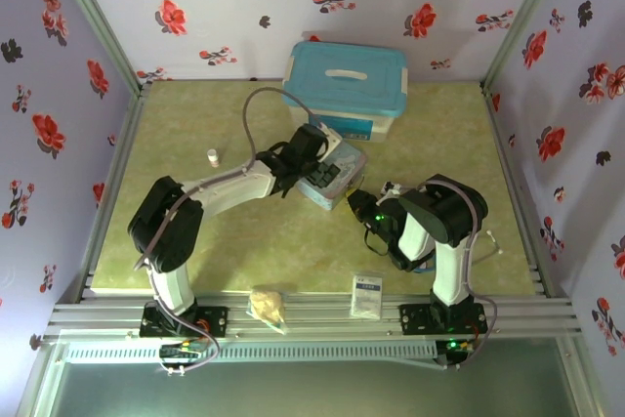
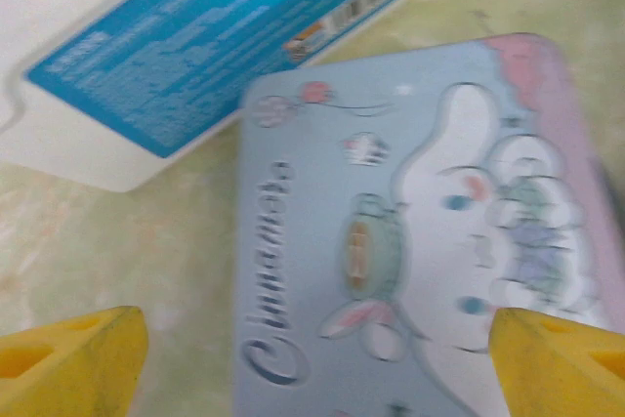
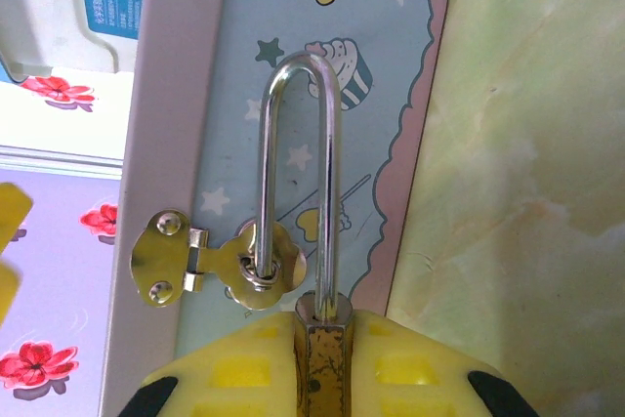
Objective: Unlock a padlock with a key
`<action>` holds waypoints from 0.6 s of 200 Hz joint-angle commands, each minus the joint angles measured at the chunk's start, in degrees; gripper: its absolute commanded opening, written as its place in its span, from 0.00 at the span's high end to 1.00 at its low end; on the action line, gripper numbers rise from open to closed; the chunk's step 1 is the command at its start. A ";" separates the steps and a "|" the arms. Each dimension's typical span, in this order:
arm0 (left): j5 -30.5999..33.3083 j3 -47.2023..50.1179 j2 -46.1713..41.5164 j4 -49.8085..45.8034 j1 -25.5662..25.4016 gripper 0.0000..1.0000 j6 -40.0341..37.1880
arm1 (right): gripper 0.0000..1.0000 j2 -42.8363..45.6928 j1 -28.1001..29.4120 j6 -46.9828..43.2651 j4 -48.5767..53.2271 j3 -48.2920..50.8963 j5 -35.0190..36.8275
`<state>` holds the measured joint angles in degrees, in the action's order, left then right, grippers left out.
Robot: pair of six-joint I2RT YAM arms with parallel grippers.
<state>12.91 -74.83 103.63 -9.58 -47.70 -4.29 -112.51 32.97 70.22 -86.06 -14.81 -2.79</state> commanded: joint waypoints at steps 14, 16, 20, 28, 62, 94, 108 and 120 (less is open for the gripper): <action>0.90 -1.64 -0.02 -4.91 -3.14 0.00 1.26 | 1.00 -2.38 -0.01 -1.49 6.61 1.68 0.92; 0.89 -1.64 0.14 -5.07 -3.24 0.00 1.23 | 1.00 -2.35 -0.01 -1.49 6.61 1.71 0.93; 0.89 -1.57 0.74 -5.31 -3.50 0.00 1.29 | 1.00 -2.21 -0.01 -1.59 6.61 1.73 0.94; 1.20 -1.60 2.00 -6.11 -3.75 0.01 1.49 | 1.00 -2.05 -0.01 -1.67 6.61 1.94 0.90; 3.07 -0.80 4.65 -8.43 -4.19 0.02 2.07 | 1.00 -0.62 -0.01 -1.84 6.61 2.42 1.08; 3.26 1.44 4.08 -9.81 -5.86 0.02 4.02 | 1.00 -0.39 -0.01 -1.14 6.61 2.24 -0.02; 3.78 1.26 4.98 -11.02 -6.97 0.02 4.50 | 1.00 -0.86 -0.01 -0.93 6.61 2.10 0.10; 3.55 1.64 5.35 -11.31 -7.73 0.02 5.49 | 1.00 -1.05 -0.10 -0.53 6.60 2.33 0.48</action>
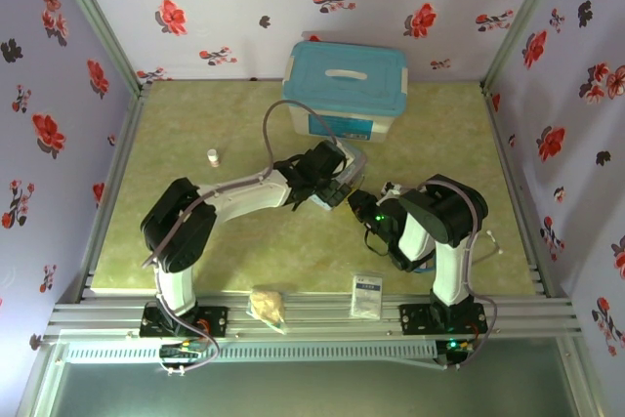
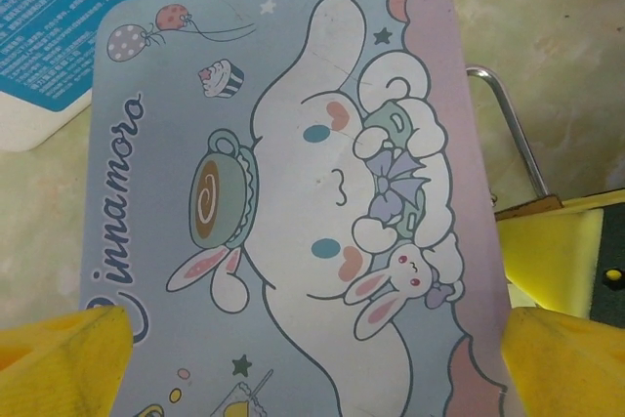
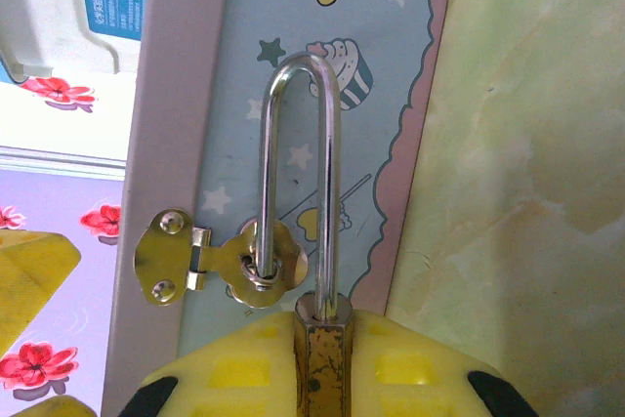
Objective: Unlock a padlock with a key
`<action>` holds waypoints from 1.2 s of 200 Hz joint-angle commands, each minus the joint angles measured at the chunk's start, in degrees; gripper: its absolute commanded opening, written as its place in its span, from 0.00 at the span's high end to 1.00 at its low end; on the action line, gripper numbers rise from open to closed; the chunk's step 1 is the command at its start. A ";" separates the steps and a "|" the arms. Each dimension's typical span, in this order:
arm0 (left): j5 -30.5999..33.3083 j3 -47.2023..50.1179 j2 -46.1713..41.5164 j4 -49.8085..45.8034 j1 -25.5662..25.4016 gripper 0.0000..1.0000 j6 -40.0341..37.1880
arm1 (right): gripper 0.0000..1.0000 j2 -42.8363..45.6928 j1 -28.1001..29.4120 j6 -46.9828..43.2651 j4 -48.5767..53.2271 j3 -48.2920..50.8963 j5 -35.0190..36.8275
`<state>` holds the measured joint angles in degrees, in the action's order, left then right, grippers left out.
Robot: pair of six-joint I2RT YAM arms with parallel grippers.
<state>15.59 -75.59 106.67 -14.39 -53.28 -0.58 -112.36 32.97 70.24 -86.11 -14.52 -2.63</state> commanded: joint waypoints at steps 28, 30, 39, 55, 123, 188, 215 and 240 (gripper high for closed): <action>-2.29 3.48 1.25 -5.66 -2.50 0.03 6.03 | 1.00 -0.95 -0.10 -0.55 6.69 2.13 0.33; -2.38 3.45 1.25 -5.72 -2.48 0.03 6.14 | 1.00 -0.96 -0.10 -0.54 6.66 2.20 0.39; -2.31 3.73 1.00 -5.73 -2.49 0.03 6.44 | 1.00 -0.90 -0.10 -0.61 6.65 2.35 0.50; -0.37 3.96 1.67 -6.30 -2.27 0.09 6.13 | 1.00 -0.60 -0.06 -0.56 6.61 2.57 0.70; 12.39 7.51 7.03 -12.08 -2.80 0.24 3.64 | 1.00 1.01 -1.75 3.96 6.65 2.05 -2.07; 12.98 9.63 8.63 -11.51 -2.62 0.29 4.37 | 1.00 8.77 -2.38 -4.89 6.74 5.58 -5.61; 12.53 9.94 9.23 -11.34 -2.03 0.34 3.53 | 1.00 3.89 -2.81 -4.73 6.66 2.74 -7.36; 12.05 10.62 9.63 -11.69 -1.72 0.37 3.66 | 1.00 6.80 -3.38 -7.46 6.71 6.26 0.66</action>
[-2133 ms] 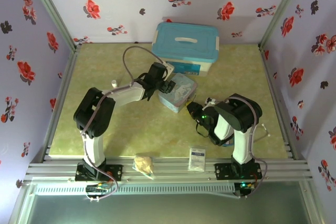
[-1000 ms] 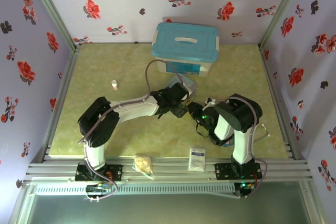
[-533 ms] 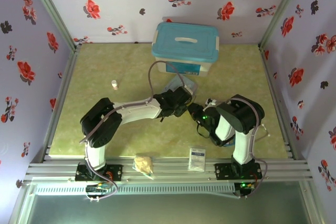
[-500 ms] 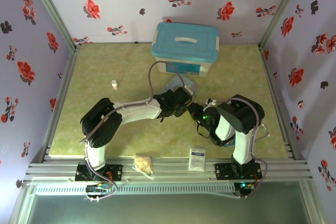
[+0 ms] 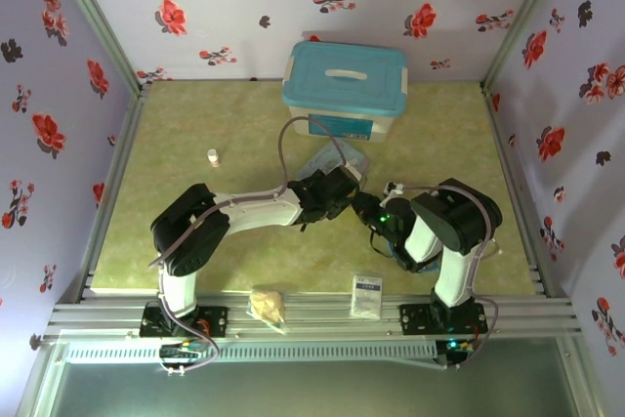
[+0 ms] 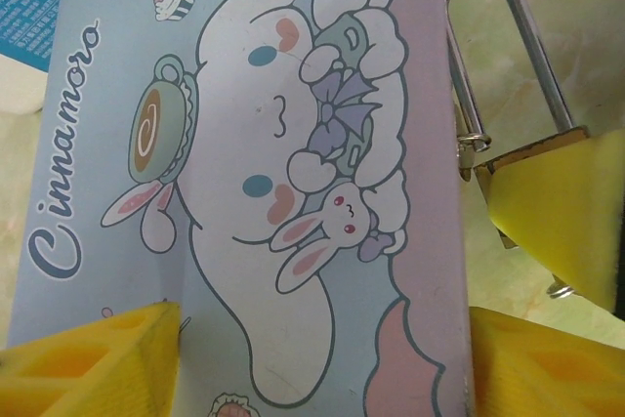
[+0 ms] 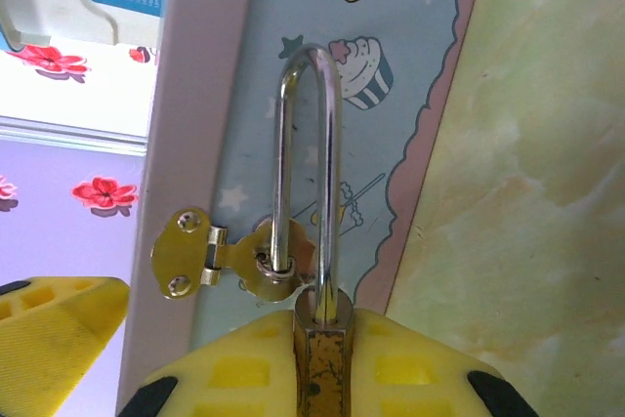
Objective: Unlock a padlock with a key
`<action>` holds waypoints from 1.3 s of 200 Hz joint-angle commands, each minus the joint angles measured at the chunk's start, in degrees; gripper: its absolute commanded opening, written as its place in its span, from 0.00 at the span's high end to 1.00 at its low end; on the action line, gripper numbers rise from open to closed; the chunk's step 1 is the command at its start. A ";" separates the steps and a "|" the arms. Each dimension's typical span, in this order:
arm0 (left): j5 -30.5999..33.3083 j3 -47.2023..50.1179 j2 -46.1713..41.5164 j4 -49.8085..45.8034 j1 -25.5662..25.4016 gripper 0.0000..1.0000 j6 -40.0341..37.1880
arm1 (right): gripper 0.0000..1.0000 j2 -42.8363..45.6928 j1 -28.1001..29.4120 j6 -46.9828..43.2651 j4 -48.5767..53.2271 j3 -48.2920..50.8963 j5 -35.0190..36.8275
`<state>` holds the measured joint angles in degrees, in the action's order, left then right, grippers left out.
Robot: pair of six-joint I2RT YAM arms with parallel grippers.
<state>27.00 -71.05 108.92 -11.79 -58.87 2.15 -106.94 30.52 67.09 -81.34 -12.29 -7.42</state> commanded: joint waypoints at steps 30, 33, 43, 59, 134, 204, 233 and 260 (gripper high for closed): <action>0.11 7.44 7.12 -13.49 3.95 0.39 1.36 | 1.00 1.58 -1.34 -4.60 2.00 6.50 12.19; 0.10 7.58 7.09 -13.29 3.94 0.39 1.36 | 1.00 1.20 -1.30 -4.60 2.04 6.41 12.08; 0.00 7.85 7.17 -13.17 4.18 0.39 1.27 | 1.00 -0.66 -1.13 -5.12 1.92 5.70 11.10; 0.08 8.01 7.44 -13.27 4.59 0.39 1.27 | 1.00 -2.48 -1.17 -7.26 1.89 4.36 7.51; 0.15 7.68 7.19 -13.51 5.43 0.39 0.84 | 0.97 -0.54 -0.61 -25.32 1.97 6.55 -0.61; -0.28 6.93 7.99 -14.14 5.92 0.39 1.52 | 0.95 -0.14 -0.72 -24.69 1.96 5.28 -14.08; -0.83 6.14 8.15 -14.74 5.84 0.39 1.54 | 1.00 -0.97 -0.75 -16.83 1.89 5.27 -8.32; -0.88 6.01 8.15 -15.15 5.95 0.40 1.53 | 1.00 1.14 0.78 -10.24 1.89 4.80 -5.58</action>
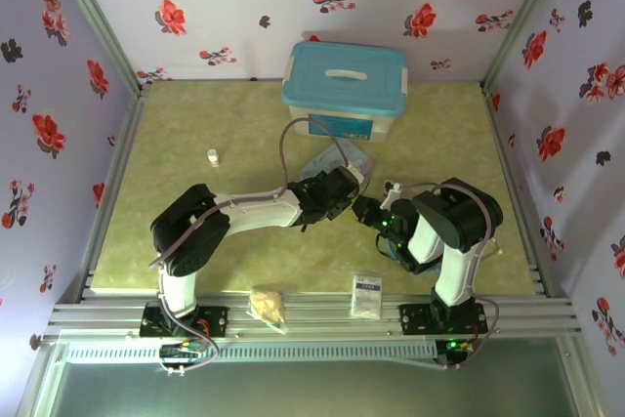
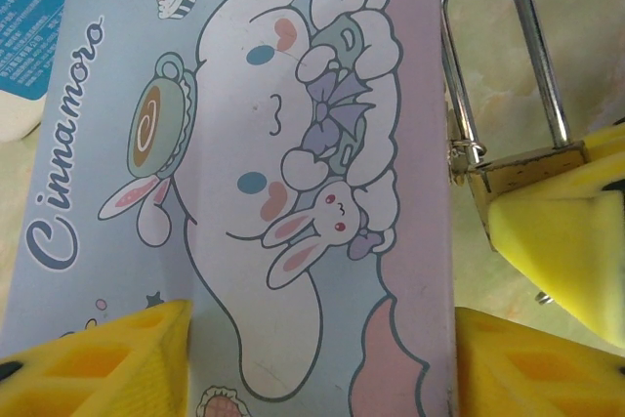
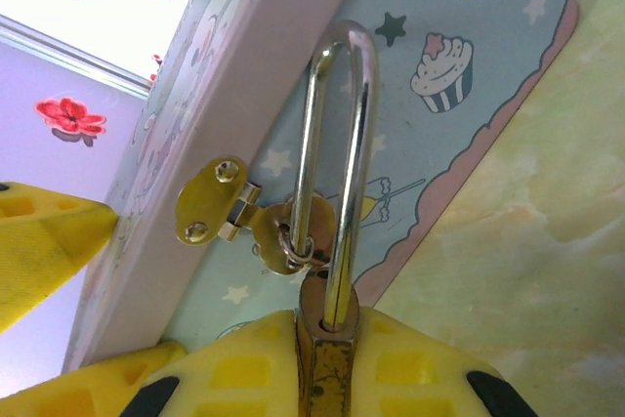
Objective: Unlock a padlock with a key
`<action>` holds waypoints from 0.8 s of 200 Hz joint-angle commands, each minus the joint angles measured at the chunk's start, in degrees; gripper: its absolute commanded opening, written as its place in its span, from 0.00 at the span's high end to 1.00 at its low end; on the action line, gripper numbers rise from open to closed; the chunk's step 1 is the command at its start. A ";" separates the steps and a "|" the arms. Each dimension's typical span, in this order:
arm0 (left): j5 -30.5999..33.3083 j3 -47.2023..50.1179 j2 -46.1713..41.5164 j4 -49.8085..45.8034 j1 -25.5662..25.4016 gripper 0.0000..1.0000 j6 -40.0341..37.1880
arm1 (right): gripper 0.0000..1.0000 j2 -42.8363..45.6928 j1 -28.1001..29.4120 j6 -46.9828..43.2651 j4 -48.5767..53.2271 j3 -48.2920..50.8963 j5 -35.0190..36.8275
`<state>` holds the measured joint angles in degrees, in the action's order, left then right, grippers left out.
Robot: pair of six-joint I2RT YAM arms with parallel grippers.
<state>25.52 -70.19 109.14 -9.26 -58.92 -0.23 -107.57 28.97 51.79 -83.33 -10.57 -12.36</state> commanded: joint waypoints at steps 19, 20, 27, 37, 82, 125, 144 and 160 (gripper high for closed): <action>0.16 5.63 8.05 -17.21 6.01 0.41 4.09 | 1.00 5.26 2.68 10.86 3.88 5.01 3.65; 0.06 5.65 8.03 -17.16 6.01 0.41 4.10 | 1.00 5.35 2.72 11.18 3.88 5.02 3.79; -0.33 5.71 8.10 -16.87 6.01 0.42 4.11 | 1.00 6.51 3.26 13.44 3.96 4.87 4.82; -0.79 5.68 8.08 -16.68 6.00 0.42 4.02 | 1.00 6.93 4.13 17.61 3.87 4.13 6.10; -1.31 5.93 7.18 -16.25 5.92 0.42 3.05 | 1.00 4.01 6.24 31.06 3.85 1.78 15.07; -1.61 6.55 8.11 -16.33 6.07 0.43 2.87 | 1.00 4.46 2.49 32.27 3.88 1.78 15.70; -1.59 6.58 8.79 -16.47 6.60 0.46 3.69 | 1.00 3.82 -1.11 31.84 3.87 2.16 11.99; -1.10 5.66 9.85 -17.47 6.71 0.45 4.27 | 1.00 4.34 -4.41 30.17 3.87 2.02 7.07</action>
<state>24.43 -70.04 109.49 -7.75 -58.57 -1.54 -102.76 30.20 81.71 -80.07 -10.52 -4.82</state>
